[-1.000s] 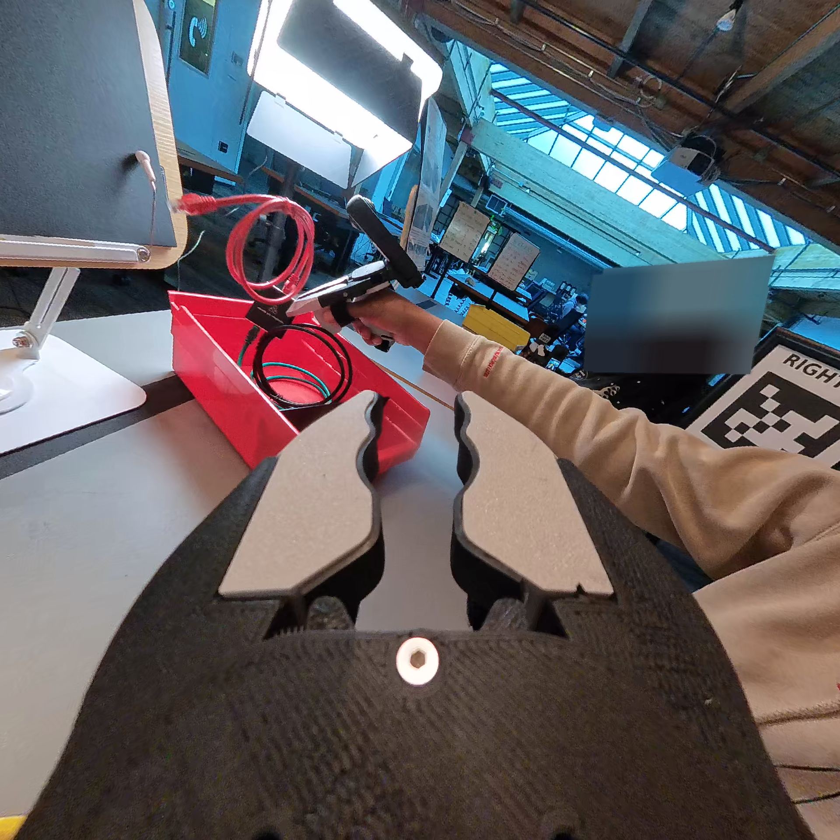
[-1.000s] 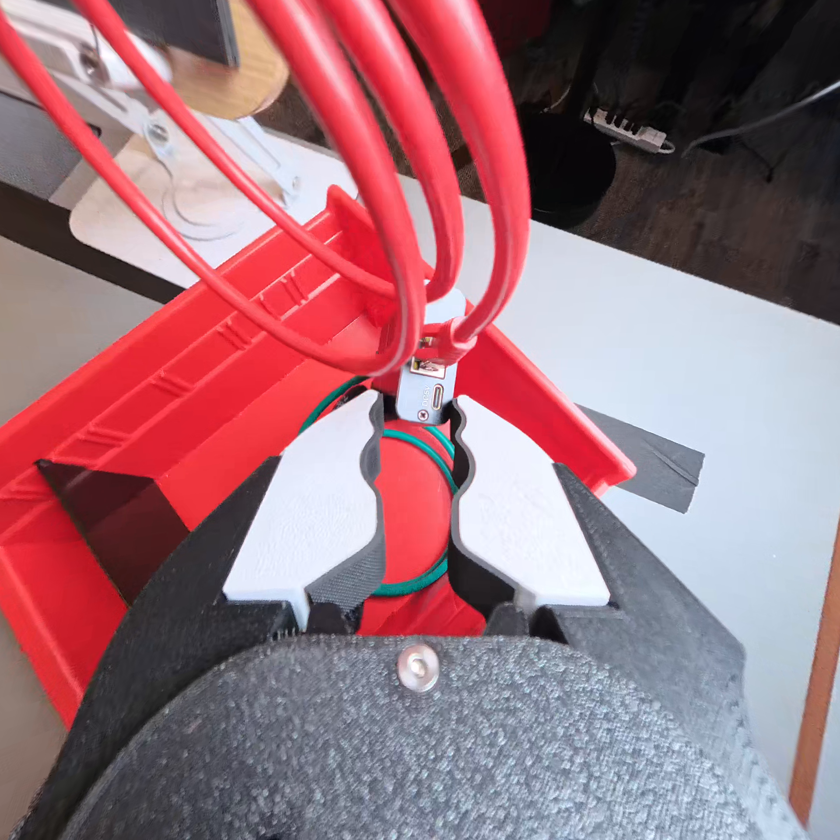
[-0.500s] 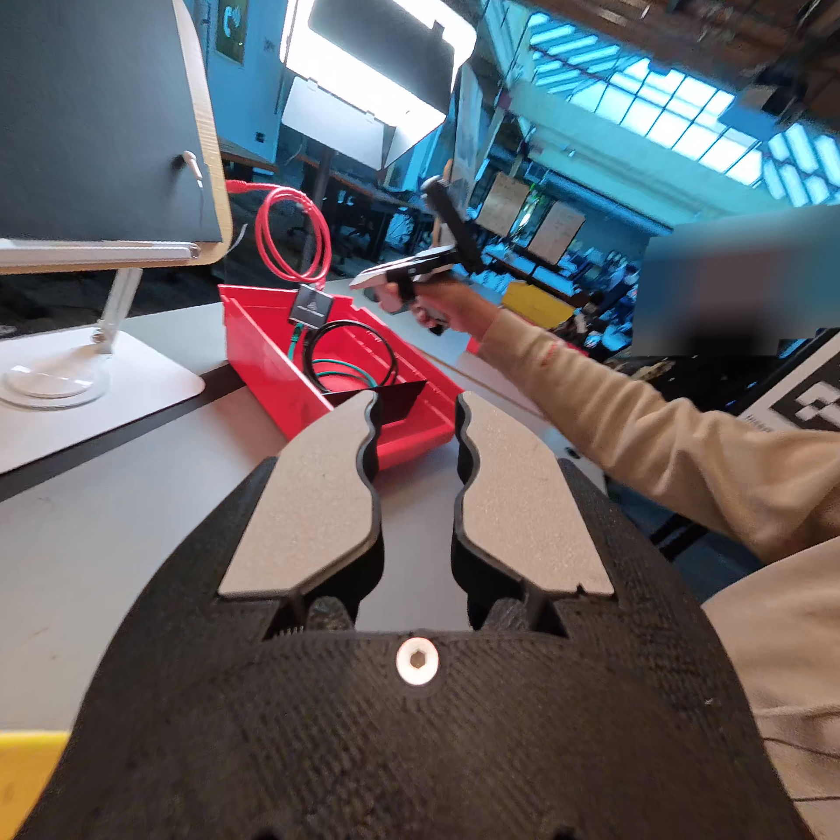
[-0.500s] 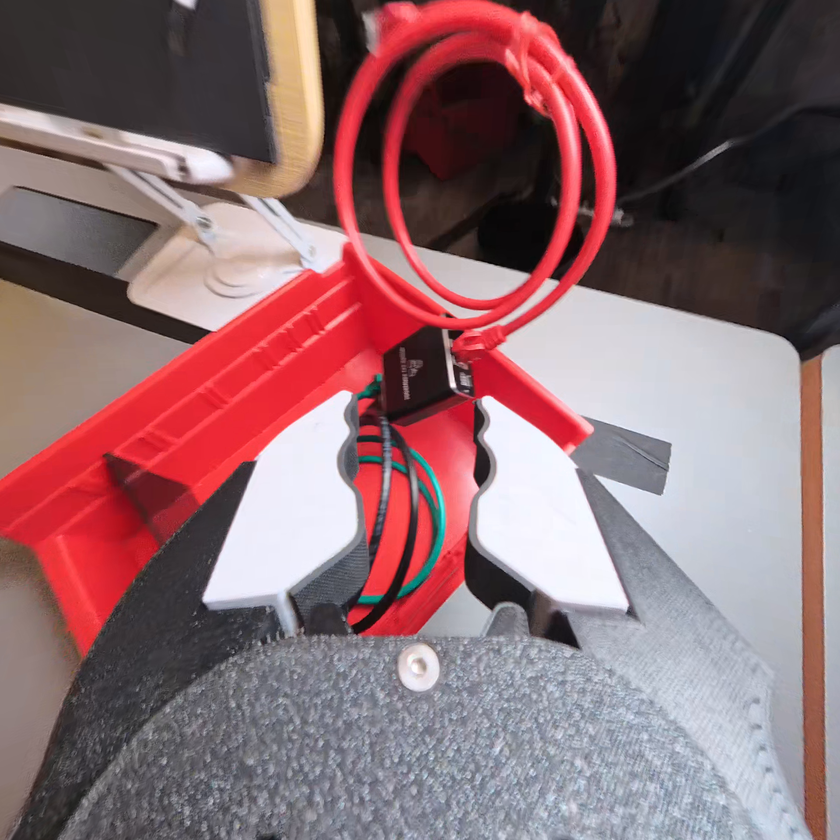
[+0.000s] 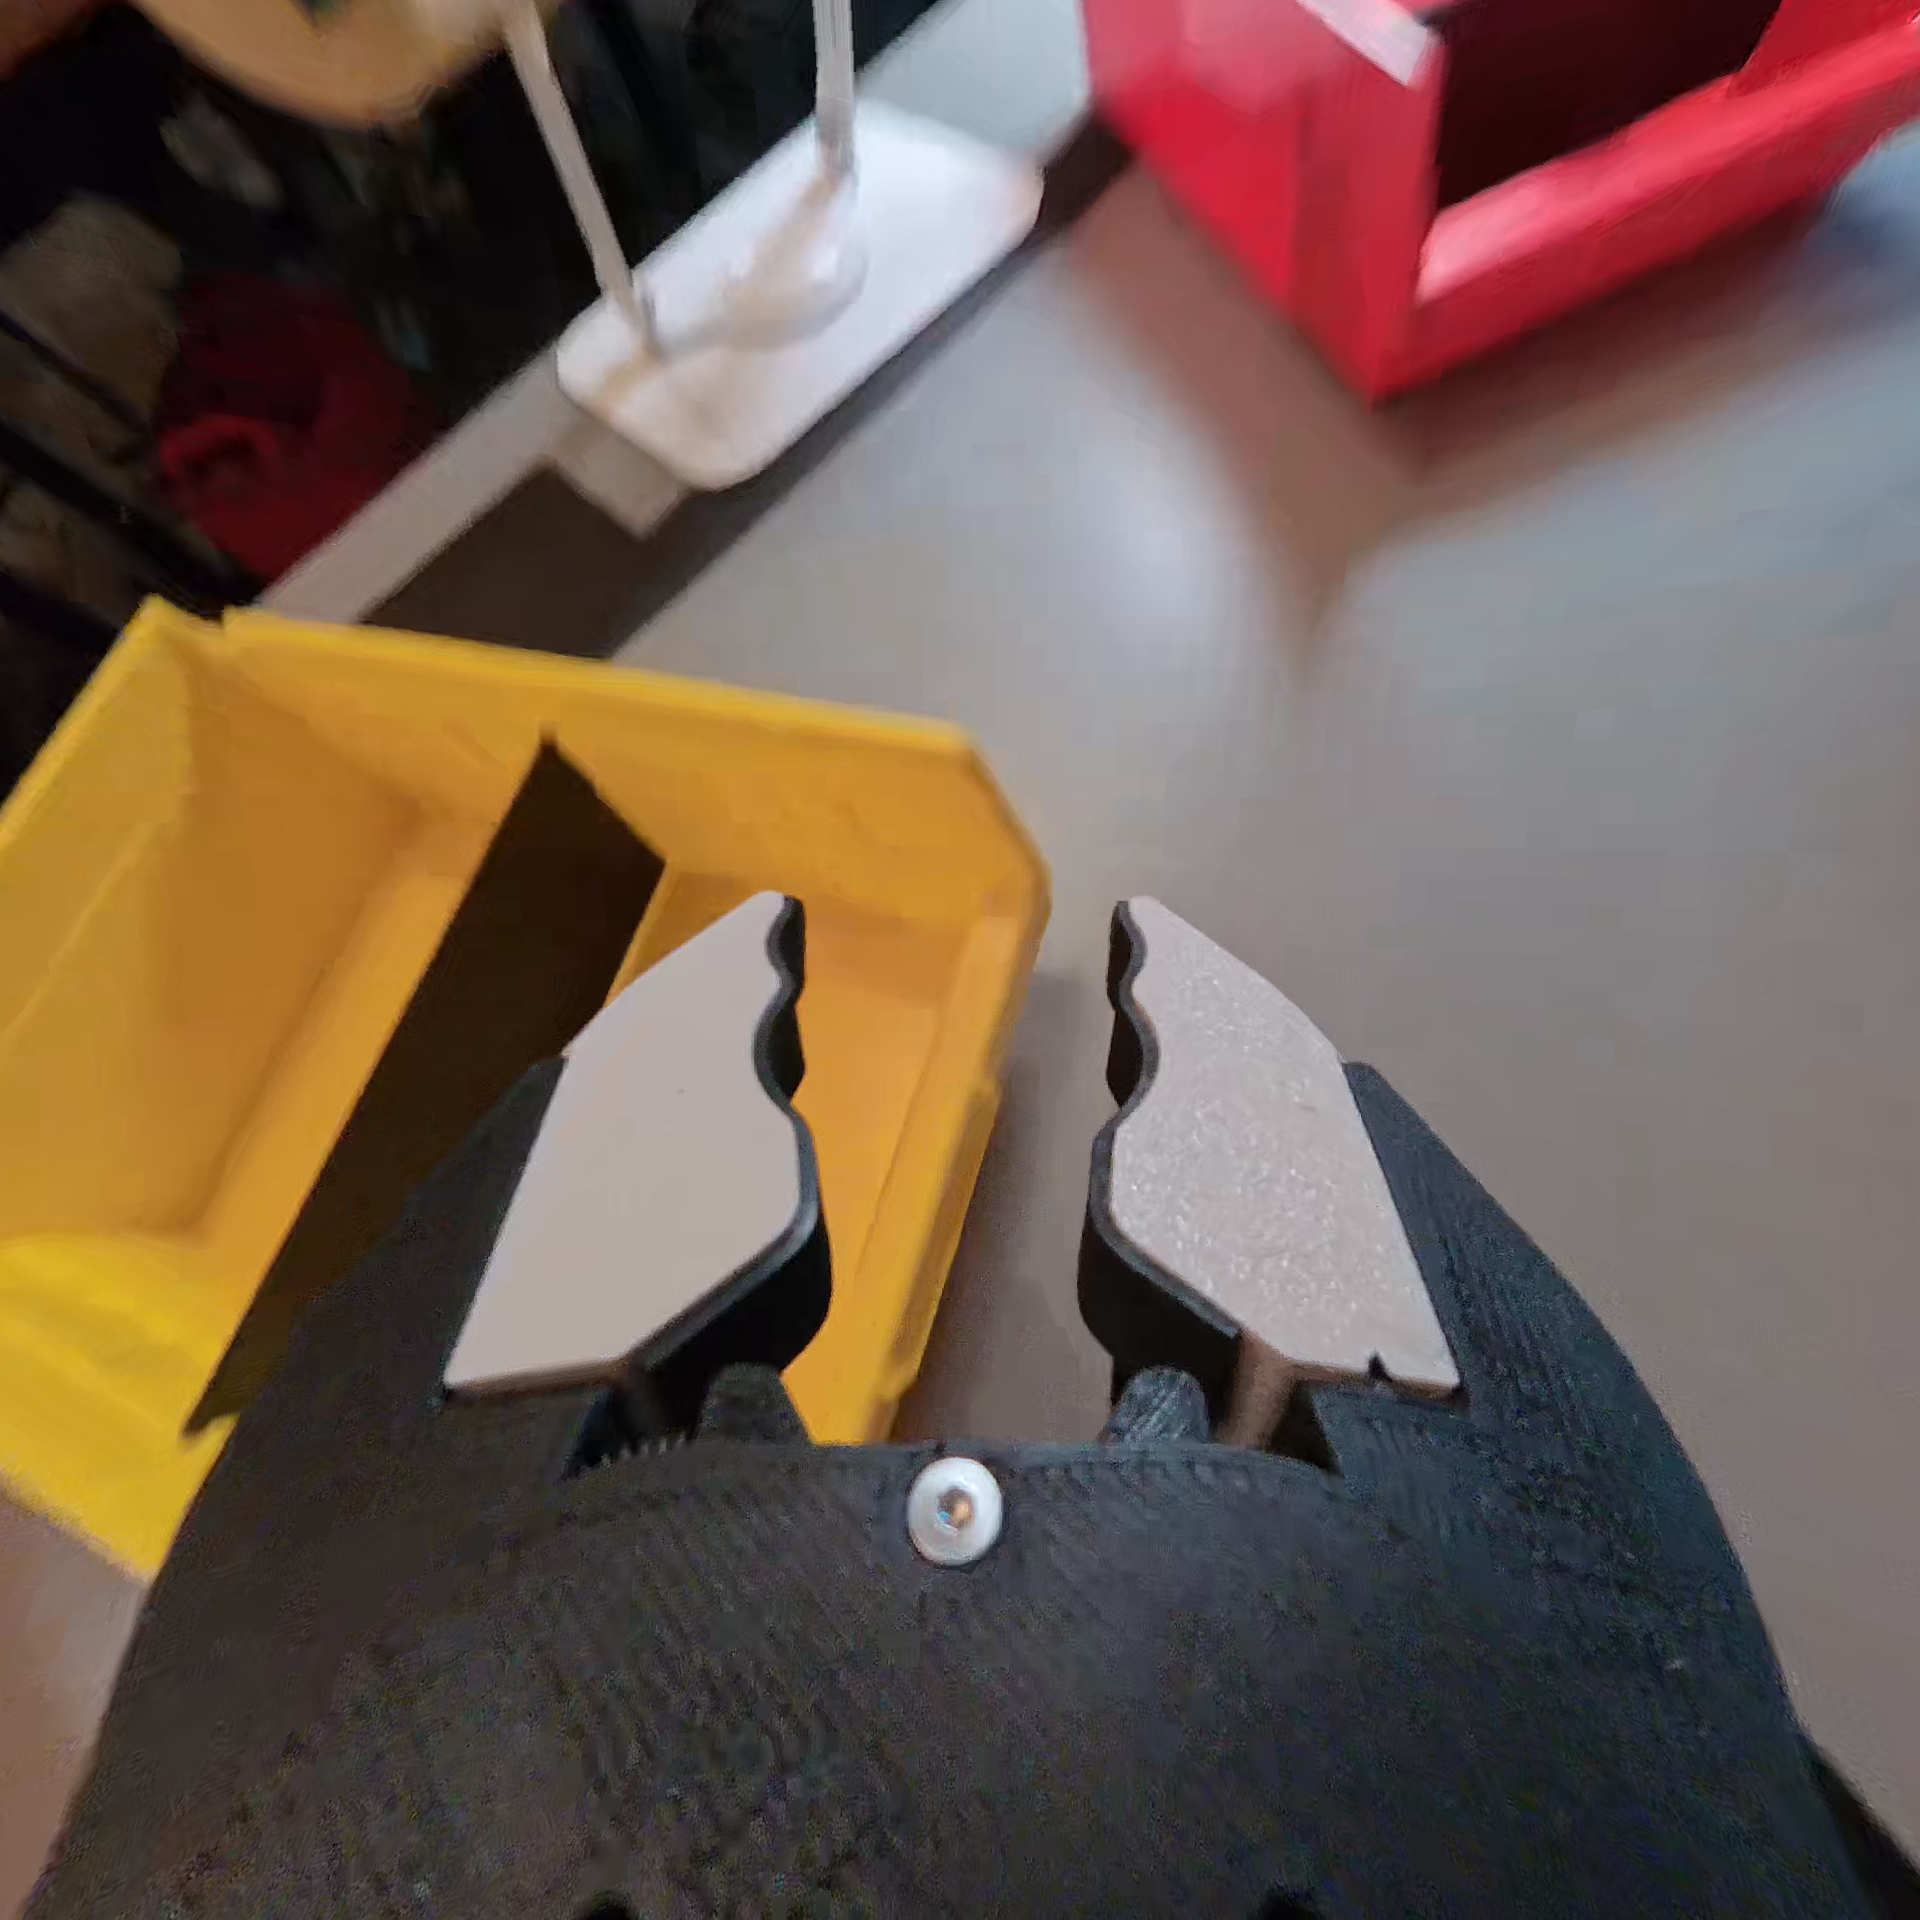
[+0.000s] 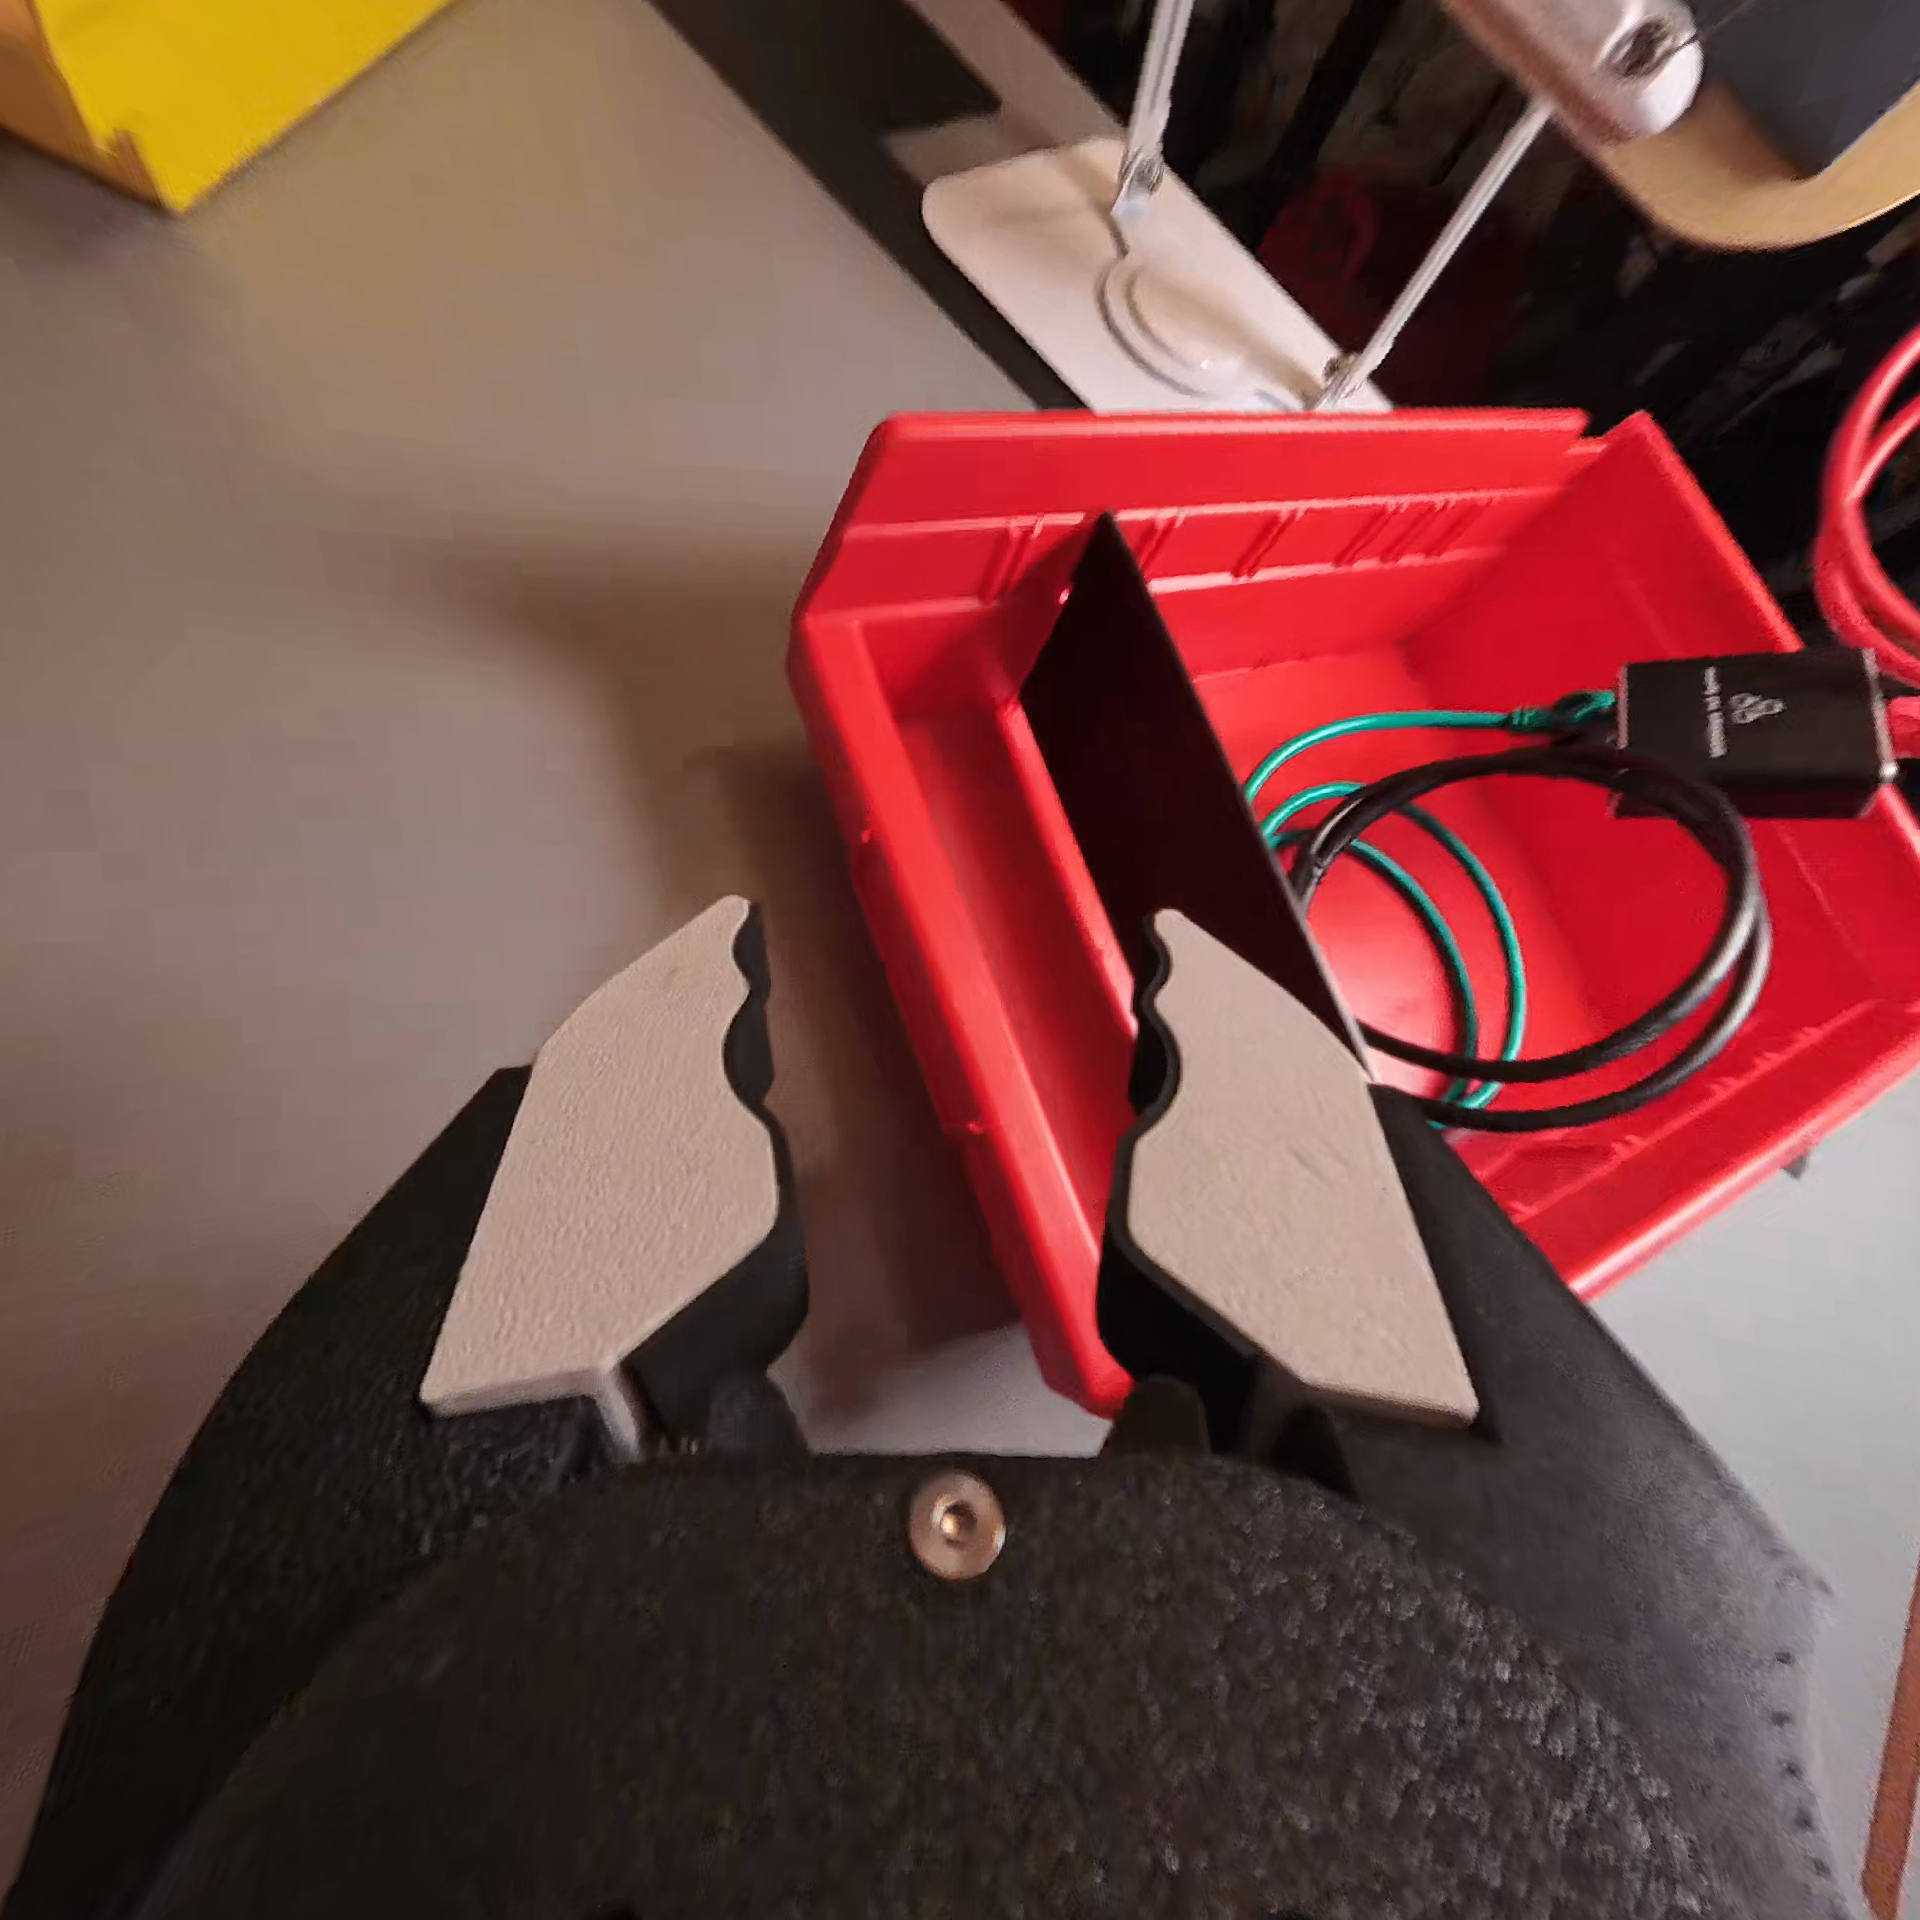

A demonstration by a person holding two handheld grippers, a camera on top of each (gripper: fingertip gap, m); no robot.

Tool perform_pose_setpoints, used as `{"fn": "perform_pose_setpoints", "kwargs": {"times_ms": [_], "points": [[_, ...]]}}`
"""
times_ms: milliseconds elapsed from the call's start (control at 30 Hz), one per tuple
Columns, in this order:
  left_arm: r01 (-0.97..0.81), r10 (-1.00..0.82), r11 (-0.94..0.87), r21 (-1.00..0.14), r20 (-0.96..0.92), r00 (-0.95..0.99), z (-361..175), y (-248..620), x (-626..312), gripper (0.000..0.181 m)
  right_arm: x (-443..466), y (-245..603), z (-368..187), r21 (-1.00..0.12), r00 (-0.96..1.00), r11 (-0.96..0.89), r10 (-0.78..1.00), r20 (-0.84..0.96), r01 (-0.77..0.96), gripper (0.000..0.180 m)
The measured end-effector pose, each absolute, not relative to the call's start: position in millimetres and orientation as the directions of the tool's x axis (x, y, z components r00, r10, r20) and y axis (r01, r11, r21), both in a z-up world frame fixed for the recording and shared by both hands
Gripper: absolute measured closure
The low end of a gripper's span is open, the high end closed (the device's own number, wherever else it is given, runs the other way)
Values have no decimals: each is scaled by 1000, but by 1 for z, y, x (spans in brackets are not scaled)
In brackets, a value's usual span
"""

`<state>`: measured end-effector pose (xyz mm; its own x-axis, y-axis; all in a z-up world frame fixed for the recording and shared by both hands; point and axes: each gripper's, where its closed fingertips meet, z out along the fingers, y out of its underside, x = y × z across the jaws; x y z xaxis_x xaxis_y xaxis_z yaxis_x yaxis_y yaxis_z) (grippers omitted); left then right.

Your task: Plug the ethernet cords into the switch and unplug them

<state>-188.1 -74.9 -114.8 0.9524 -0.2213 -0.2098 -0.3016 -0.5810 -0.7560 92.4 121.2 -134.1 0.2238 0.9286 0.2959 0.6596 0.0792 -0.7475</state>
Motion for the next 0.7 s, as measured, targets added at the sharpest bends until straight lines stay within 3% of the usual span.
{"fn": "perform_pose_setpoints", "kwargs": {"times_ms": [233,333,400,433,700], "points": [[-399,-252,-778,-486,-341,906,-187,-114,-218,105,81,141,-192,-437,78,170,865,495,883,109],[-431,-295,-816,-385,-364,883,-212,-111,-227,112,74,155,-205,-322,5,187,859,513,928,120],[-470,-334,-810,-351,-383,862,-223,-106,-229,130,70,150,-212,-304,-55,217,884,464,928,139],[-497,-338,-793,-353,-423,841,-222,-101,-231,147,68,147,-213,-312,-63,224,890,452,923,149],[-643,-443,-675,-362,-498,745,-220,-84,-182,150,96,112,-214,-258,-226,413,813,537,873,150]]}}
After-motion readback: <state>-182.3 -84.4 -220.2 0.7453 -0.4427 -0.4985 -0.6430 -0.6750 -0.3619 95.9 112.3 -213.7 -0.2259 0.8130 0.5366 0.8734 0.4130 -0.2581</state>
